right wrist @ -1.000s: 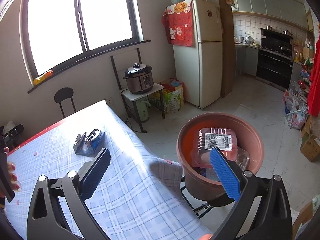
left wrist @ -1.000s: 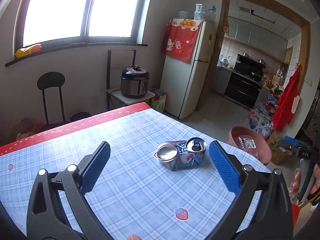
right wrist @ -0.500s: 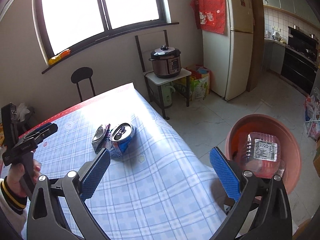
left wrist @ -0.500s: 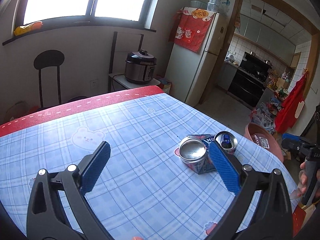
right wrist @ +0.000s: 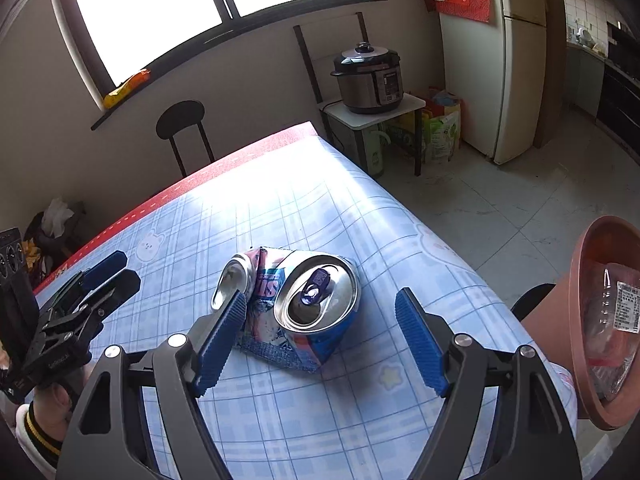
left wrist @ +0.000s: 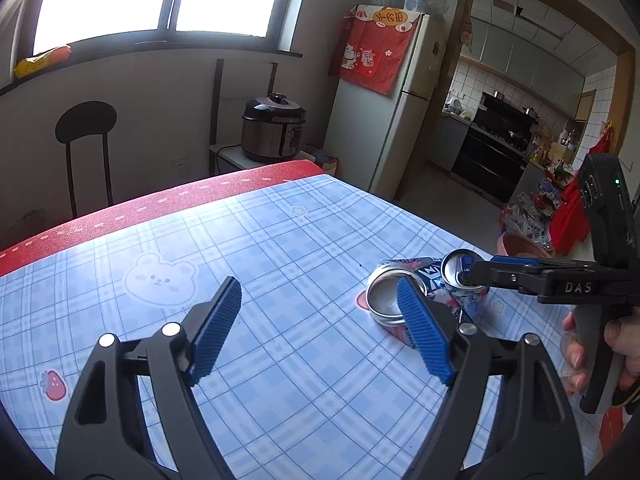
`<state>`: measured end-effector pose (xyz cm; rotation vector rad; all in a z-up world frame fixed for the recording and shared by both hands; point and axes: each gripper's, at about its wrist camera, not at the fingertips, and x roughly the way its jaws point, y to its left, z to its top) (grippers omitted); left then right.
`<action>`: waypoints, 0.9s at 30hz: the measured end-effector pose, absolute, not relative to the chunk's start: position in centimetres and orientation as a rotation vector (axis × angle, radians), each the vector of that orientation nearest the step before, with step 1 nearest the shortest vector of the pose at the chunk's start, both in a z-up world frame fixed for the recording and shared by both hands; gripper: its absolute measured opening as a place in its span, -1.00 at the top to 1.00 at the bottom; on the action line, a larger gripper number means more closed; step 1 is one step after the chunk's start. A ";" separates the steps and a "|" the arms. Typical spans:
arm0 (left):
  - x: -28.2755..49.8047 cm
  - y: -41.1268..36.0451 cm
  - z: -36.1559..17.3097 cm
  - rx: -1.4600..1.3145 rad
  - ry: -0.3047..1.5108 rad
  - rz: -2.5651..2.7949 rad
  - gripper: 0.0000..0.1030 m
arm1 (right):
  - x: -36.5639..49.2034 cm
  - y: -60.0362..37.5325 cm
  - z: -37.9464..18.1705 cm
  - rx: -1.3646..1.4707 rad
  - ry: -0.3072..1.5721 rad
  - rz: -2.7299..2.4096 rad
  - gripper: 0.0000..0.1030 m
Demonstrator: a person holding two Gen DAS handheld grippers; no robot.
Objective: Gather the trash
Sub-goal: 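Grasp one crushed can with the right tool while the left tool grasps the other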
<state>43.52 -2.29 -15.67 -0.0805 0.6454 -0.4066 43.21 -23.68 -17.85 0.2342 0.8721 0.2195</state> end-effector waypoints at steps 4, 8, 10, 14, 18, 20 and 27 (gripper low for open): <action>43.9 -2.4 -15.9 -0.083 0.669 -0.416 -0.44 | 43.9 -23.2 -18.6 0.266 0.896 0.213 -0.33; 44.5 -2.7 -16.2 -0.087 0.709 -0.433 -0.25 | 44.1 -23.3 -19.7 0.327 0.932 0.223 0.04; 44.6 -2.9 -16.3 -0.087 0.722 -0.447 -0.18 | 43.8 -23.7 -19.9 0.350 0.928 0.228 0.05; 44.9 -3.3 -16.7 -0.075 0.757 -0.465 -0.10 | 43.4 -24.4 -20.1 0.384 0.926 0.247 0.05; 45.3 -3.9 -17.1 -0.063 0.803 -0.481 -0.10 | 43.0 -25.1 -20.4 0.426 0.934 0.258 0.06; 45.8 -4.0 -17.4 -0.096 0.839 -0.497 -0.10 | 42.9 -25.6 -20.6 0.456 0.935 0.269 0.06; 47.3 -4.6 -18.4 -0.321 0.941 -0.578 0.04 | 42.5 -26.2 -21.0 0.502 0.924 0.295 0.06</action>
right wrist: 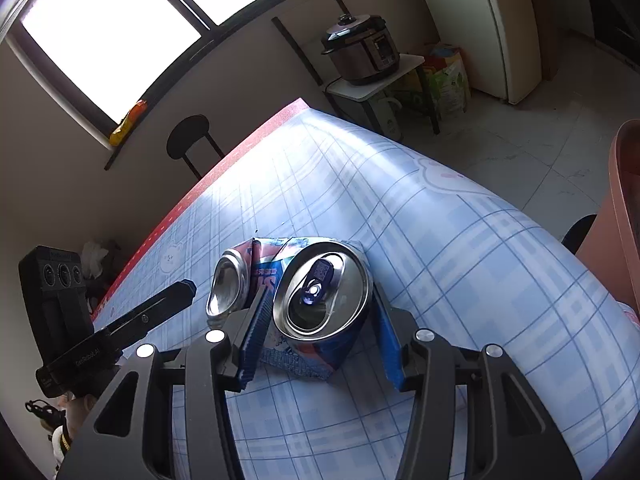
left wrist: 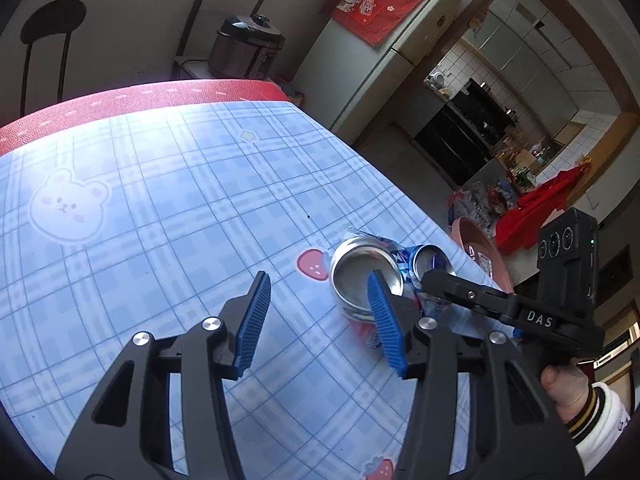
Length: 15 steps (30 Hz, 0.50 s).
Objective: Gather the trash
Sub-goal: 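Grasp one crushed can with the right tool while the left tool grasps the other, then carry both cans to the bucket and release them from both tools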
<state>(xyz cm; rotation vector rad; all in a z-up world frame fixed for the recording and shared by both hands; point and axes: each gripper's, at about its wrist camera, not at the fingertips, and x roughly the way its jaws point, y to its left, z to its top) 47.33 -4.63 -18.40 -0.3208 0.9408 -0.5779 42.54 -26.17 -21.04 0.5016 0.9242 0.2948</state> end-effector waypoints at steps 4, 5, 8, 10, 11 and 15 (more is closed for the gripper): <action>47.5 -6.3 -19.2 -0.380 0.986 -0.605 0.09 | 42.3 -26.6 -21.1 0.519 0.923 0.306 0.06; 47.4 -6.6 -19.5 -0.392 0.994 -0.610 0.14 | 42.2 -26.6 -21.1 0.526 0.924 0.307 0.06; 47.5 -7.1 -19.8 -0.430 1.001 -0.624 0.35 | 41.8 -26.9 -21.1 0.542 0.929 0.306 0.06; 47.4 -7.4 -19.6 -0.449 0.998 -0.629 0.47 | 41.3 -27.3 -21.1 0.564 0.936 0.308 0.06; 47.3 -7.6 -19.3 -0.441 0.995 -0.631 0.49 | 41.0 -27.6 -20.9 0.576 0.936 0.308 0.06; 46.4 -10.0 -16.9 -0.388 0.969 -0.661 0.49 | 39.5 -29.8 -19.4 0.601 0.887 0.310 0.06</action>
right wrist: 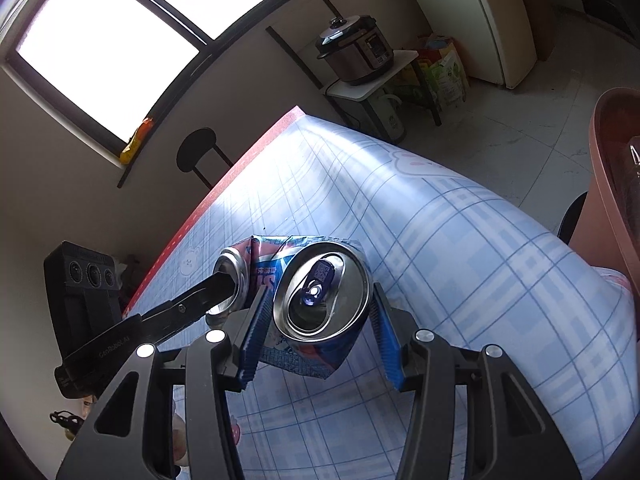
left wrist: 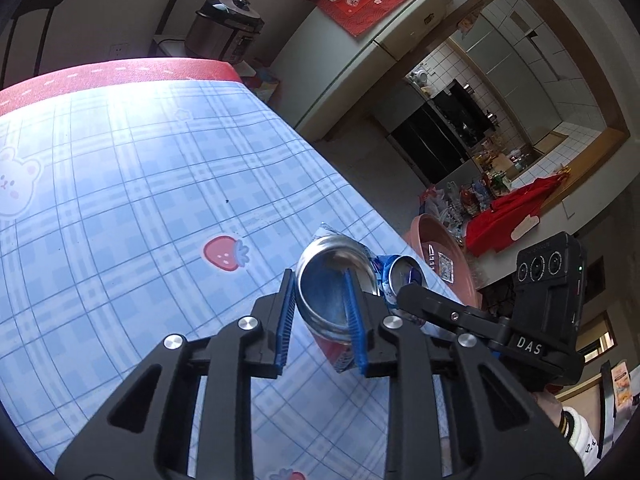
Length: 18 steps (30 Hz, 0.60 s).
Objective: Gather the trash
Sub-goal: 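Carry both cans to the bucket and release them from both tools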
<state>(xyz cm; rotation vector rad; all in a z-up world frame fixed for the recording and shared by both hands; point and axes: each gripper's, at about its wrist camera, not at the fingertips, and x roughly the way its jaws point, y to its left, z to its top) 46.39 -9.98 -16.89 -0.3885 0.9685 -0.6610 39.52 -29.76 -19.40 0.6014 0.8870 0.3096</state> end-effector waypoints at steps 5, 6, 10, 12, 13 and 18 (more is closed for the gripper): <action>44.9 -15.7 -13.4 -0.300 0.927 -0.722 0.48 | 36.9 -34.9 -16.7 0.602 0.805 0.285 0.06; 44.7 -17.1 -12.9 -0.284 0.922 -0.738 0.47 | 36.3 -36.3 -16.4 0.603 0.791 0.277 0.06; 44.1 -23.6 -11.6 -0.219 0.910 -0.796 0.47 | 34.1 -41.8 -15.8 0.597 0.743 0.225 0.06; 44.0 -27.0 -11.4 -0.193 0.904 -0.824 0.47 | 33.3 -44.6 -15.6 0.595 0.715 0.186 0.06; 44.1 -28.6 -11.3 -0.182 0.898 -0.834 0.46 | 33.0 -46.0 -15.5 0.602 0.699 0.169 0.06; 43.7 -34.8 -10.5 -0.129 0.812 -0.853 -0.18 | 31.9 -52.7 -16.4 0.581 0.643 0.005 -0.05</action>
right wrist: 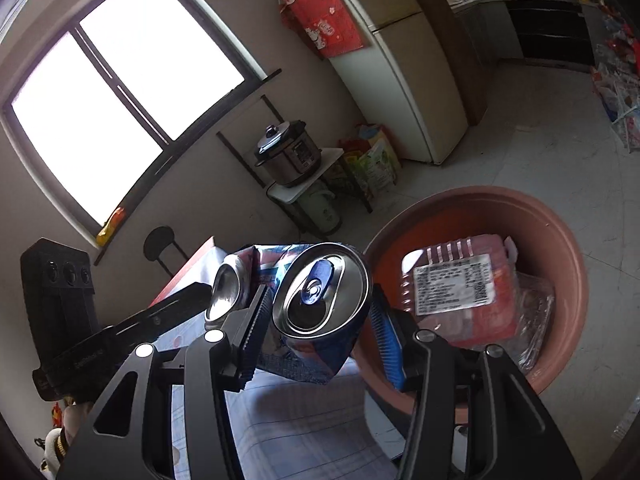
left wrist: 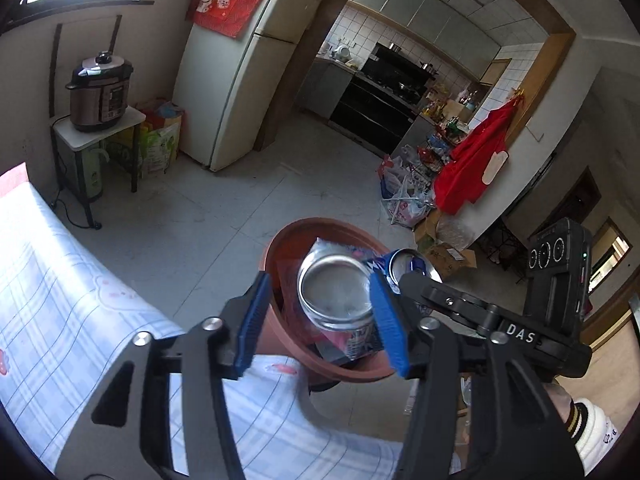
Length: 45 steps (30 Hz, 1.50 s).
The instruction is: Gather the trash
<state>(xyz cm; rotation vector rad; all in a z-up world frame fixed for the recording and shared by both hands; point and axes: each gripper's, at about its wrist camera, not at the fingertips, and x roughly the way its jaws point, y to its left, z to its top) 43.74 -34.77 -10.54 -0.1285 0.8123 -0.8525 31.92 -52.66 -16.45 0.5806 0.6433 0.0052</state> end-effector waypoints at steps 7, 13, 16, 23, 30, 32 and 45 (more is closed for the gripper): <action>42.1 -36.1 -10.6 -0.001 0.772 -0.801 -0.48 | 29.5 -57.5 -18.7 0.513 0.696 -0.196 -0.81; 38.6 -33.6 -8.0 0.093 0.684 -0.747 -0.69 | 26.1 -56.0 -15.2 0.415 0.668 -0.225 -0.89; 36.2 -32.4 -6.2 0.134 0.632 -0.717 -0.86 | 23.5 -54.5 -13.1 0.354 0.663 -0.236 -0.89; 29.3 -29.4 -2.2 0.218 0.509 -0.680 -0.89 | 16.2 -50.3 -9.1 0.242 0.624 -0.272 -0.89; 22.4 -25.8 -0.1 0.247 0.418 -0.662 -0.89 | 9.6 -45.9 -6.9 0.202 0.582 -0.311 -0.89; 20.7 -24.5 0.2 0.238 0.403 -0.672 -0.89 | 7.9 -44.7 -6.4 0.206 0.570 -0.315 -0.89; 10.9 -15.2 0.7 0.170 0.279 -0.616 -0.89 | -1.3 -38.1 -4.4 0.213 0.425 -0.397 -0.89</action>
